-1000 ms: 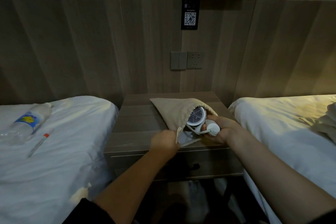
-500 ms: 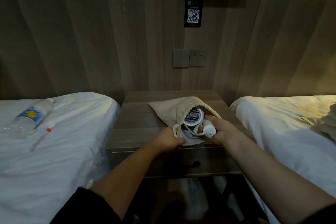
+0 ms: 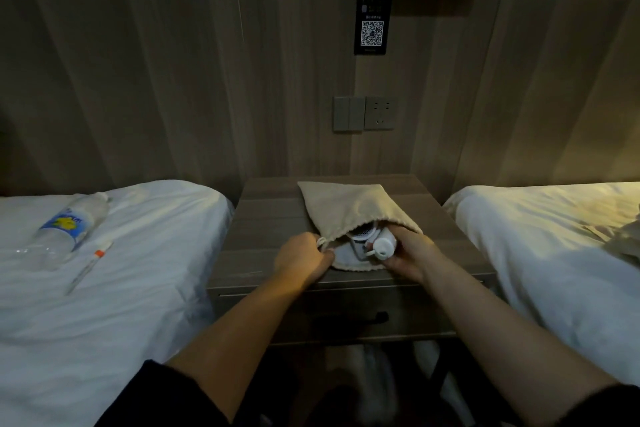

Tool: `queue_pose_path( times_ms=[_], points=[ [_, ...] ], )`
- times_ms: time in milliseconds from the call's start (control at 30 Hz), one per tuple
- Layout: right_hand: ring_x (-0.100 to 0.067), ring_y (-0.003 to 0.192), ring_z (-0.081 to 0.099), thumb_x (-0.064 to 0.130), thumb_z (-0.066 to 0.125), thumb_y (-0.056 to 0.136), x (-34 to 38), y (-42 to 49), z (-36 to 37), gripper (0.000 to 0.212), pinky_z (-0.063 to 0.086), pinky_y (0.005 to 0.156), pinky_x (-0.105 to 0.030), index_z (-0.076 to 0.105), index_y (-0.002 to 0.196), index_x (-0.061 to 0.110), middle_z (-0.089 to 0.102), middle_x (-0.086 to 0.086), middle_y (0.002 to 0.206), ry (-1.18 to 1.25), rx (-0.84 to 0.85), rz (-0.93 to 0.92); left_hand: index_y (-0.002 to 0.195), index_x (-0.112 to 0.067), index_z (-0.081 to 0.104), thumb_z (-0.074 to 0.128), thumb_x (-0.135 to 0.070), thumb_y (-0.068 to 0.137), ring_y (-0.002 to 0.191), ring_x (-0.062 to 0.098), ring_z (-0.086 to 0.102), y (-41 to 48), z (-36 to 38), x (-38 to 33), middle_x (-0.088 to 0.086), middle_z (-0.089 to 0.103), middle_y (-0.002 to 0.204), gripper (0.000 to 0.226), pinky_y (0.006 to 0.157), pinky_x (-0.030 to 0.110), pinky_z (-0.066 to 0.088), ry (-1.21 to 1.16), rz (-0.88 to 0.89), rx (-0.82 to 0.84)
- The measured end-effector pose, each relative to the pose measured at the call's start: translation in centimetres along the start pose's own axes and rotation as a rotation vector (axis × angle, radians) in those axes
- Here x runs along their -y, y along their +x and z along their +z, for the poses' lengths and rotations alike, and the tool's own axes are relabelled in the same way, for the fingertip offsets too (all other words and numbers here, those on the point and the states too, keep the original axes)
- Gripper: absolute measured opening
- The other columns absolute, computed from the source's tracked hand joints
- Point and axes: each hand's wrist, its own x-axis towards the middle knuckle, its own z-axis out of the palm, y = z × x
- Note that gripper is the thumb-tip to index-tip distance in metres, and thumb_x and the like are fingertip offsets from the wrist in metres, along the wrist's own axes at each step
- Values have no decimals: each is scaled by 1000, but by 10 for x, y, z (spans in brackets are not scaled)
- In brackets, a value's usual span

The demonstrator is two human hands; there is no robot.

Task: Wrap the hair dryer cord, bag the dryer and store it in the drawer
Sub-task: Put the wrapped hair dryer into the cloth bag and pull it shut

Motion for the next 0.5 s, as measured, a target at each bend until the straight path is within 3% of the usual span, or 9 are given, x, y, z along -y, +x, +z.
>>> queue_pose_path(
  times_ms=[100, 200, 233, 300, 333, 400, 500],
  points=[
    [-29, 73, 68, 18, 53, 93, 3, -21, -10, 31, 59, 60, -34, 55, 114, -5, 65, -21, 91, -571, -63, -50, 94, -15, 59, 58, -34, 81, 92, 31, 61, -1, -4, 2, 10, 67, 99, 23, 72, 34, 46, 4, 41, -83],
    [-25, 72, 68, 41, 59, 86, 7, -32, -32, 37, 55, 68, -38, 69, 86, 5, 69, -13, 78, -1398, -149, -472, 89, -16, 51, 55, -37, 85, 91, 31, 60, -2, -7, 3, 8, 62, 91, 22, 70, 34, 42, 58, 104, -141],
    [-21, 77, 64, 46, 63, 81, 8, -36, -37, 35, 54, 69, -38, 67, 86, 11, 66, -6, 83, -1540, -185, -668, 84, -16, 48, 53, -37, 86, 88, 31, 59, -2, -7, 4, 7, 59, 86, 21, 67, 33, 40, 73, 125, -150],
    [-18, 96, 51, 52, 72, 67, 7, -41, -42, 52, 49, 78, -34, 59, 103, 17, 54, -1, 102, -1619, -148, -958, 79, -15, 46, 51, -37, 88, 85, 33, 59, -2, -5, 6, 10, 61, 85, 24, 65, 33, 36, 109, 159, -182],
    [-21, 108, 46, 56, 75, 61, 7, -40, -41, 72, 46, 88, -37, 53, 117, 17, 49, -4, 115, -1645, -86, -983, 79, -14, 49, 49, -38, 90, 85, 34, 59, -2, -3, 8, 13, 63, 87, 27, 64, 33, 36, 130, 174, -201],
    [-29, 133, 29, 61, 76, 55, 7, -32, -40, 107, 34, 108, -45, 29, 142, 19, 31, -9, 144, -1672, -10, -871, 80, -11, 54, 46, -39, 91, 85, 35, 60, -2, 0, 8, 15, 65, 90, 31, 63, 32, 36, 158, 197, -217],
    [-29, 143, 16, 64, 73, 57, 6, -19, -34, 118, 25, 115, -48, 10, 148, 25, 14, -7, 156, -1705, 41, -744, 81, -12, 54, 41, -36, 93, 87, 34, 59, -4, -1, 9, 15, 65, 94, 30, 64, 32, 37, 183, 204, -177]
  ],
)
